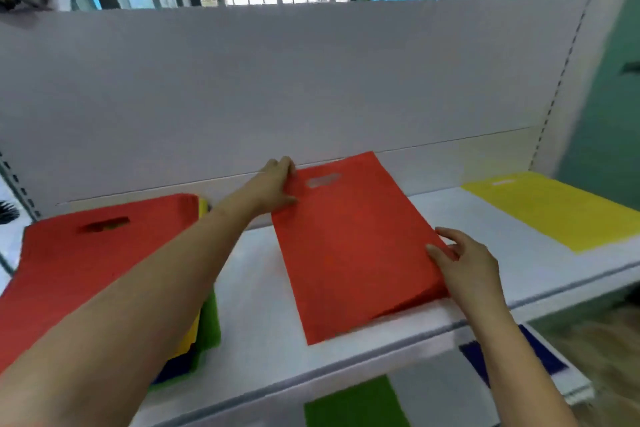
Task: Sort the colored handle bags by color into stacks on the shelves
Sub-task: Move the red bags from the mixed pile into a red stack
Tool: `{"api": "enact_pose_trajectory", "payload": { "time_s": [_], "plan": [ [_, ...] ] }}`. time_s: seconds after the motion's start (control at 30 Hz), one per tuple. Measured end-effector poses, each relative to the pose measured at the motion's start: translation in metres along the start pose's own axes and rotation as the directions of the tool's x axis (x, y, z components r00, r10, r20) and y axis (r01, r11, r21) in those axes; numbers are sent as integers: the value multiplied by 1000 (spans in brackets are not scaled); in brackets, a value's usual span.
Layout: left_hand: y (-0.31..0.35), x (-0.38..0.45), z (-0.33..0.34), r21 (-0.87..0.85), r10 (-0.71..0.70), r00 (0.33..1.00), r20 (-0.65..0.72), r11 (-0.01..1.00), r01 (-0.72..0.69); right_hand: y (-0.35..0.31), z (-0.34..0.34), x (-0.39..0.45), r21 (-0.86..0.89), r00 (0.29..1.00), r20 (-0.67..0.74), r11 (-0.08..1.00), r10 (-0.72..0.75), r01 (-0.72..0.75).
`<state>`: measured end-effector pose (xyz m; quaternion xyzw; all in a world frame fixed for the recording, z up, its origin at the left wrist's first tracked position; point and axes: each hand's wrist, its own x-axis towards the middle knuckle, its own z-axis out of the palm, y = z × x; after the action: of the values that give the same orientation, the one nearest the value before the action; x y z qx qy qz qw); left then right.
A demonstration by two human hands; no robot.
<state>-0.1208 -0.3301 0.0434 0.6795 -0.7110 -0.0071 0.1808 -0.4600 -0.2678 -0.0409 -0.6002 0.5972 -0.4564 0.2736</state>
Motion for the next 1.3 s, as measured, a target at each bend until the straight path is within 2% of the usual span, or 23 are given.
{"api": "enact_pose_trajectory", "payload": {
  "time_s": [0.13, 0.27, 0.33, 0.4, 0.47, 0.5, 0.57, 0.63, 0.73, 0.8, 0.87, 0.97, 1.03, 1.1, 1.17, 1.23, 1.3],
  "plan": [
    [12, 16, 52, -3, 32, 999, -4, 999, -32, 36, 2, 1, -107, 997, -57, 992, 57, -63],
    [8, 14, 82, -19, 20, 994, -108, 1000, -22, 52, 10, 2, -300, 991, -132, 954, -34, -7],
    [4, 8, 92, 20, -118, 971, -206, 992, 125, 52, 13, 4, -402, 986, -139, 915, -95, 31],
    [3, 0, 100, -36, -368, 886, -282, 927, 374, 52, 14, 7, -458, 990, -113, 889, -87, 26],
    [6, -8, 107, -213, -580, 796, -175, 812, 544, 52, 15, 10, -511, 996, -37, 858, -78, 48],
    [7, -10, 109, -251, -616, 782, -98, 776, 579, 52, 16, 10, -536, 997, -6, 842, -74, 59],
    [9, -11, 104, -260, -592, 804, -59, 786, 560, 44, 20, 9, -549, 998, -17, 835, -65, 45],
    [10, -8, 81, -274, -527, 846, -82, 828, 489, 27, 28, 6, -466, 992, -75, 883, -100, 53],
    [6, -9, 23, -247, -453, 878, -152, 878, 410, -16, 57, -6, -298, 973, -23, 930, -230, 213],
    [-11, -22, -20, -159, -399, 890, -221, 915, 370, -49, 87, -23, -192, 933, 112, 914, -342, 358],
    [-41, -44, -57, -59, -357, 893, -275, 933, 355, -79, 118, -49, -64, 860, 260, 881, -438, 468],
    [-105, -92, -91, 27, -362, 876, -320, 920, 391, -109, 154, -86, 90, 712, 483, 838, -509, 538],
    [-152, -139, -105, 88, -439, 841, -318, 869, 487, -129, 176, -108, 140, 588, 611, 804, -529, 578],
    [-198, -184, -113, 71, -536, 789, -300, 812, 579, -143, 193, -124, 147, 500, 684, 772, -532, 619],
    [-232, -224, -115, 44, -591, 773, -230, 787, 615, -151, 208, -137, 151, 433, 730, 744, -528, 651],
    [-247, -249, -109, -1, -624, 769, -137, 776, 630, -152, 217, -145, 152, 398, 774, 754, -493, 638],
    [-258, -259, -94, -25, -637, 760, -125, 768, 640, -152, 222, -149, 148, 393, 792, 770, -468, 620]
  ]
}}
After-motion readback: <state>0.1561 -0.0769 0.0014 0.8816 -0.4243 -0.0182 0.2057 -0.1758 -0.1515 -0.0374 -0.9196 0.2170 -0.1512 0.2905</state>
